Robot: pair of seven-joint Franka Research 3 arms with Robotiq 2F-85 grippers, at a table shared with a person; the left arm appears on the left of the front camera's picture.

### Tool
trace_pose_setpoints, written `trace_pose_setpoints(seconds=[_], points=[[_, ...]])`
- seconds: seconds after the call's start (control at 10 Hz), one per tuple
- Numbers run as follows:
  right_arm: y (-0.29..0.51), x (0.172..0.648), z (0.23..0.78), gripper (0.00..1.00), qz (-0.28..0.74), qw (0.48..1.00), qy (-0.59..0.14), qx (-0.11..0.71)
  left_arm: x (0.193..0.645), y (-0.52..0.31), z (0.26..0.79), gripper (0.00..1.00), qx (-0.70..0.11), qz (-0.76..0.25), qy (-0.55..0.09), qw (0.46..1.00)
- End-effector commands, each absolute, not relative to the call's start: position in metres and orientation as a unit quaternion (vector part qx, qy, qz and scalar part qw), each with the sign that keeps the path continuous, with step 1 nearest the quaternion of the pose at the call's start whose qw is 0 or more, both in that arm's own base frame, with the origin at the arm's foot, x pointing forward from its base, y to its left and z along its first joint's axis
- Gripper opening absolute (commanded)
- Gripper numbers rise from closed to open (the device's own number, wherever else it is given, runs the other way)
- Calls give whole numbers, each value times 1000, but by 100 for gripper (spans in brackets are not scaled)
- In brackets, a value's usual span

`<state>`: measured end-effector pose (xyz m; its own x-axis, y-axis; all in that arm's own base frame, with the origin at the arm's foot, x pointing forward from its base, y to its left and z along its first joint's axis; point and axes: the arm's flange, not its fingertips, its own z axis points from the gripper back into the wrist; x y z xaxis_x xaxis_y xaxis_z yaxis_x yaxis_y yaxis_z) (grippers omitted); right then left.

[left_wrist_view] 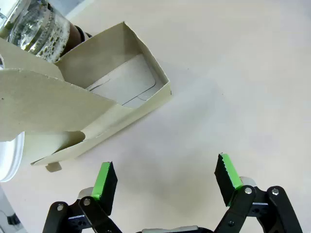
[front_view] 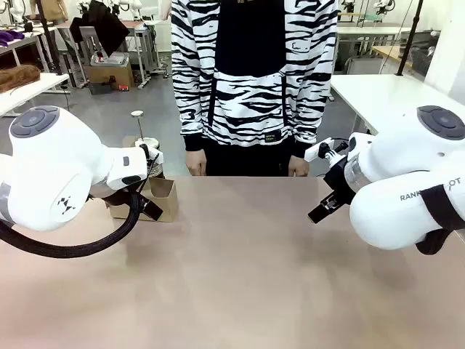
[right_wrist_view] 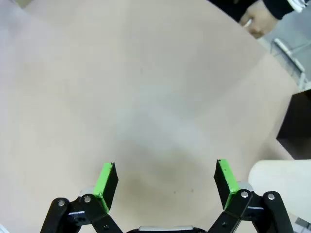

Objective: Pour a drink into a cup and package it in a carrier.
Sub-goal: Pick up the 600 ml Paper Cup and place it in the middle top area of the table.

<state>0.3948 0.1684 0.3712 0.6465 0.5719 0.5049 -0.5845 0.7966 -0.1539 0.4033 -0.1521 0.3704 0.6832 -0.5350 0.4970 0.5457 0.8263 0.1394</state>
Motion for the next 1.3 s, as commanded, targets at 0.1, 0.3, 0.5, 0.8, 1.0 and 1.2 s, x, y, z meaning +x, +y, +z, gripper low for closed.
trace_pose_setpoints(seconds=[0.1,0.3,0.5,0.8,1.0,1.2], points=[[168,395,371,100,319,907,-274,11,403,-152,370,100,-10,-295,-268,917],[168,395,371,100,319,907,-274,11,403,-152,370,100,-10,-295,-268,917],[168,395,371,100,319,907,-274,11,403,-152,370,100,-10,-295,-268,917],[169,395,371,100,319,907,-273,11,403,-152,370,100,-10,-295,-268,917],[154,400,436,100,318,907,-276,12,403,-152,370,100,-10,-295,-268,917],[126,402,495,100,327,898,-293,33,403,-152,370,100,-10,-295,-268,917]])
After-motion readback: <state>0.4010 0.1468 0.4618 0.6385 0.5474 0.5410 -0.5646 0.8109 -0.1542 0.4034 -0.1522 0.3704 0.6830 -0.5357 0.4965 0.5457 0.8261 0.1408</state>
